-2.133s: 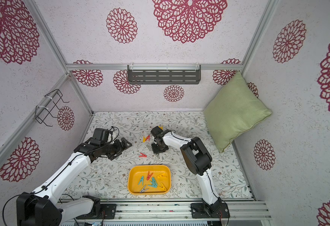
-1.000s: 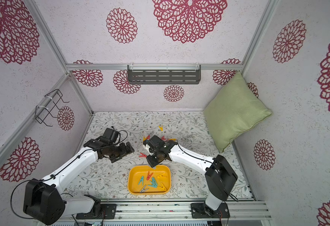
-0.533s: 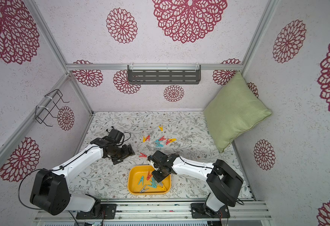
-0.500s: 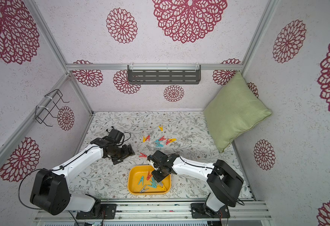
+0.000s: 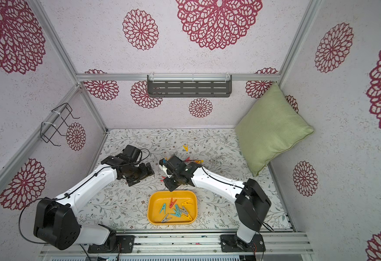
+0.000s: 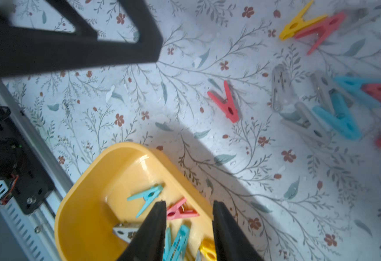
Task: Put the clothespins into the storage box
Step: Pick up the clothespin from the center of the board.
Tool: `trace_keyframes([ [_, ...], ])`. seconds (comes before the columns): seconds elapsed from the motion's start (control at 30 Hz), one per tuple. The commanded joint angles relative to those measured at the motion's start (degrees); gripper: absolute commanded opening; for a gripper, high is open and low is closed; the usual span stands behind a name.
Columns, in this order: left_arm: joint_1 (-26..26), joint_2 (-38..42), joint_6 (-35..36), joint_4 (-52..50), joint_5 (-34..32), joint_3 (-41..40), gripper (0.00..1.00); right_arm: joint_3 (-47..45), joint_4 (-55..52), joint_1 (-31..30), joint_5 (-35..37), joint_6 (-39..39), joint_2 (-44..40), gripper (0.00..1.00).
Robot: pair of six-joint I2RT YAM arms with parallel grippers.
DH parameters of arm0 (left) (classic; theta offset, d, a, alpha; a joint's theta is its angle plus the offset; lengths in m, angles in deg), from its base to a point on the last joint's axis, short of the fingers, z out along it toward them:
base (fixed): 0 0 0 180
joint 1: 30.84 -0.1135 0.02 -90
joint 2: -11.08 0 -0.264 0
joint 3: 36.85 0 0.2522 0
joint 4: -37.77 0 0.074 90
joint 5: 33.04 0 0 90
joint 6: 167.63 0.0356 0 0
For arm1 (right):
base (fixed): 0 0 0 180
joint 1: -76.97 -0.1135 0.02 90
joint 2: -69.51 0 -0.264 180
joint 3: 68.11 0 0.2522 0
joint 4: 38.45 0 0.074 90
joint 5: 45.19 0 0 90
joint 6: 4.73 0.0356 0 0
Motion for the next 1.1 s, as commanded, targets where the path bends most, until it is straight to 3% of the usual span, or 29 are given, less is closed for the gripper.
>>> trace_keyframes([
  [0.0,-2.2,3.5,1.1,-1.4,-1.0,-0.7,0.97,6.0,-4.1,1.1,1.9,-2.4,6.3,0.4],
  [0.27,-7.8,11.5,-0.4,-0.7,1.0,-7.6,1.0,22.4,-8.4,2.8,1.5,-4.4,20.8,0.4],
  [0.57,-9.5,15.7,-2.0,-0.2,2.5,-11.5,1.0,38.8,-15.5,3.9,1.3,-7.4,34.1,0.4],
  [0.93,-10.2,13.3,-1.0,0.8,3.9,-10.9,0.99,37.0,-15.8,4.8,1.6,-8.3,35.8,0.42],
  [1.07,-10.2,11.9,-0.6,1.0,4.5,-10.1,0.99,35.2,-15.3,4.8,1.6,-8.1,35.8,0.37],
])
